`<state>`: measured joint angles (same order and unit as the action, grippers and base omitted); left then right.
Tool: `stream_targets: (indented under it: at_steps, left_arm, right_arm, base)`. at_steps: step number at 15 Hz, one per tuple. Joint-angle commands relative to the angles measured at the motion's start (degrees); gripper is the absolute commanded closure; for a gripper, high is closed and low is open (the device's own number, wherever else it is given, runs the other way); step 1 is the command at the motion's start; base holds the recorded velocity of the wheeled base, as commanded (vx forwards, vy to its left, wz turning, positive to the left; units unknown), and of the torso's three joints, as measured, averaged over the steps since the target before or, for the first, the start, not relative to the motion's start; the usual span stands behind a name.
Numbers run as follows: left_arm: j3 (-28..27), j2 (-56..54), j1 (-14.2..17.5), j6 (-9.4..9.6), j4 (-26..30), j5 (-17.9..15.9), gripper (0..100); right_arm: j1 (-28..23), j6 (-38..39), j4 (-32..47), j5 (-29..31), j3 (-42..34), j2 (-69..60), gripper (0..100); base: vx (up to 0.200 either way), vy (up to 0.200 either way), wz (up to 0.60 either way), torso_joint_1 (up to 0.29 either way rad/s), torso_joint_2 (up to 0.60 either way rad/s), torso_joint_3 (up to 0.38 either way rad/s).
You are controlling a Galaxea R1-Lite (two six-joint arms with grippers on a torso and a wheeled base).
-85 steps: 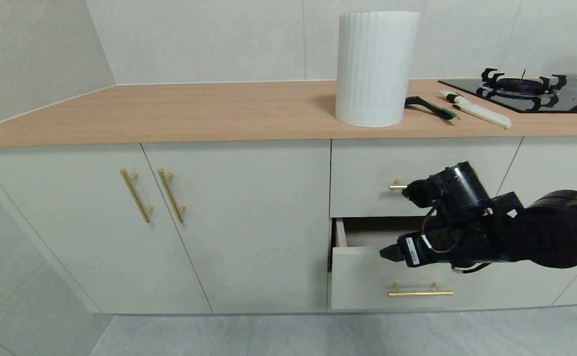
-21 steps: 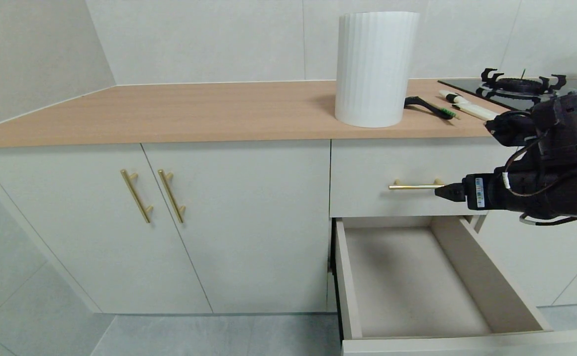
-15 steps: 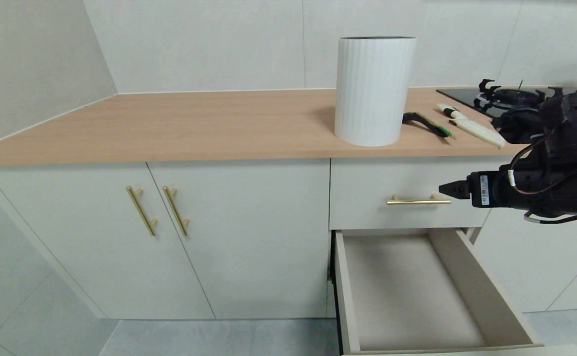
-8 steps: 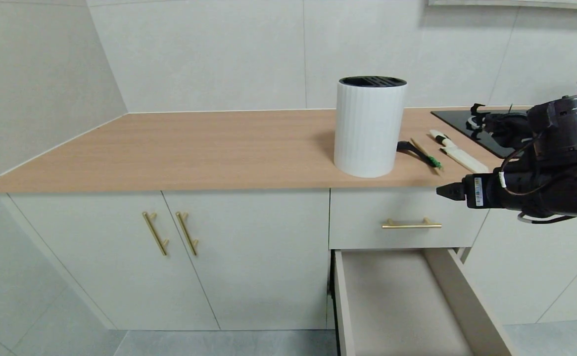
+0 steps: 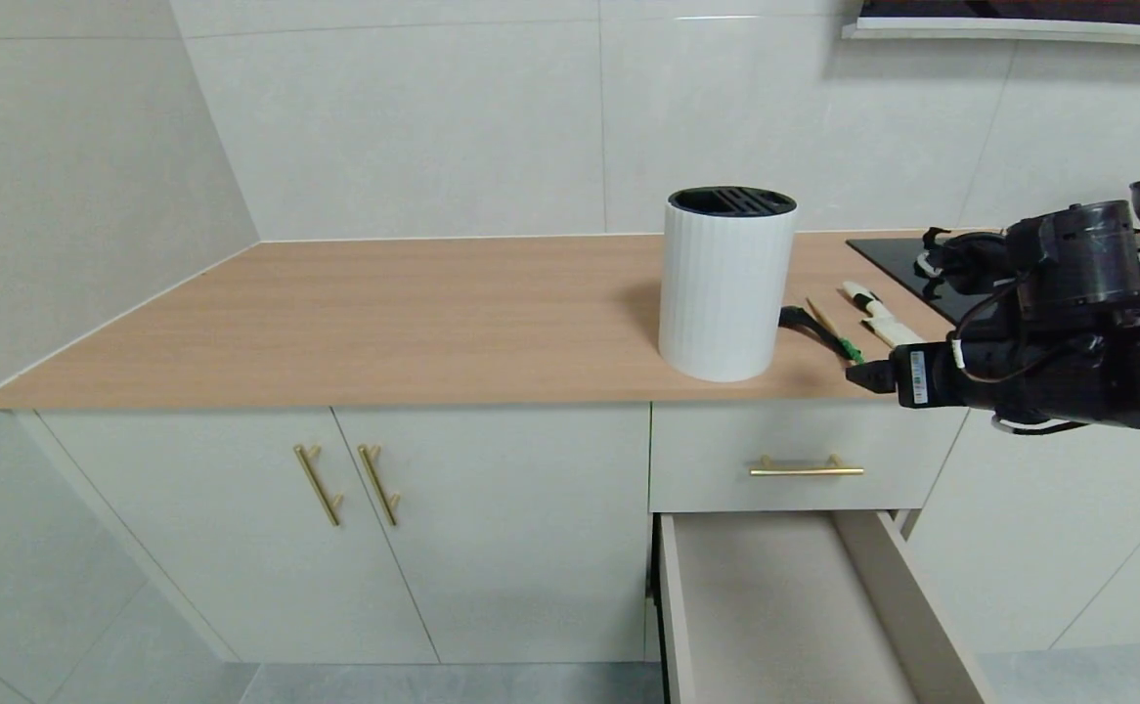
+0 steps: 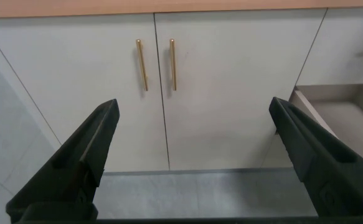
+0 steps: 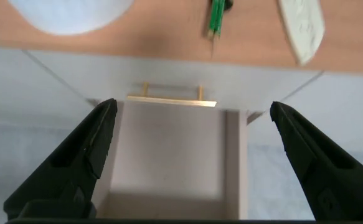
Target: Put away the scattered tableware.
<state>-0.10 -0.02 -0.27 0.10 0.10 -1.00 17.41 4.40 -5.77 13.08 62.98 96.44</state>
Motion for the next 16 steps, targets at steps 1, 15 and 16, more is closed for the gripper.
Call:
stream_targets:
  at_steps: [1, 15, 16]
  left_arm:
    - [0.0, 0.0, 0.0, -0.01, 0.0, 0.0, 0]
    - [0.0, 0.0, 0.0, -0.01, 0.0, -0.1, 0]
    - [0.0, 0.0, 0.0, -0.01, 0.0, 0.0, 0]
  right_arm:
    - [0.1, 0.3, -3.7, 0.3, 1.6, 5.6, 0]
    - [-4.2, 5.4, -9.1, 1.4, 11.4, 19.3, 0]
    - [-4.3, 5.4, -9.4, 1.4, 11.6, 19.3, 0]
  base:
    - [0.000, 0.000, 0.00, 0.000, 0.00, 0.000]
    - [0.000, 0.000, 0.00, 0.000, 0.00, 0.000]
    - [0.000, 0.000, 0.00, 0.000, 0.00, 0.000]
